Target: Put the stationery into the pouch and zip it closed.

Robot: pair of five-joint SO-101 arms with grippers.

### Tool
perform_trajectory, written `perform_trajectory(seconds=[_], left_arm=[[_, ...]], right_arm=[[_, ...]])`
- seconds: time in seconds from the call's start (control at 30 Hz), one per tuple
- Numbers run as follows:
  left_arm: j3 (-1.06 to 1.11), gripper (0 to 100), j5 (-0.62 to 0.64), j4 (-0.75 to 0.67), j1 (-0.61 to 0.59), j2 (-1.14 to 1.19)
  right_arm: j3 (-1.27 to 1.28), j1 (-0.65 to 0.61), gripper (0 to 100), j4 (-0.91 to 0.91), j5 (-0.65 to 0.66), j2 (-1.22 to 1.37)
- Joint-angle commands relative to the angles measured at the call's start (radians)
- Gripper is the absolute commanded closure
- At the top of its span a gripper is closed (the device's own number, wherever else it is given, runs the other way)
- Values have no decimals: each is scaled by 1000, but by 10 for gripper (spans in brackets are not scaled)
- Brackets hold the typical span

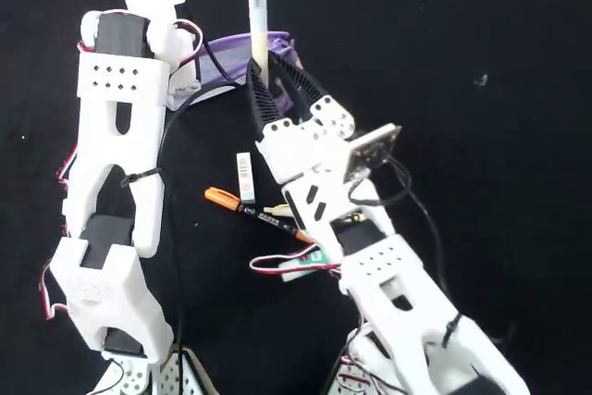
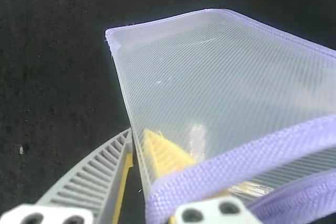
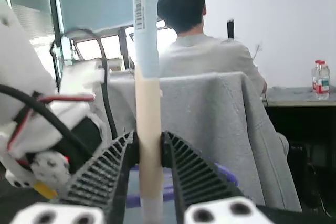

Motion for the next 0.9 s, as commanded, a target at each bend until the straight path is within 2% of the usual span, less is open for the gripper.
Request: perform_trajectory(seconds=[0.0,0.27,0.57,0.87], left_arm=[[8,972,14,9,10,-12],[8,972,14,9,10,-9],[33,971,14,8,13,-11],[79,971,14,8,13,-91]], right_arm=[[-13,2,987,-72,-11,97],[36,0,983,-273,-8,275],[16,6,987,-292,-6,239],[-148,28,987,-264,-6,177]])
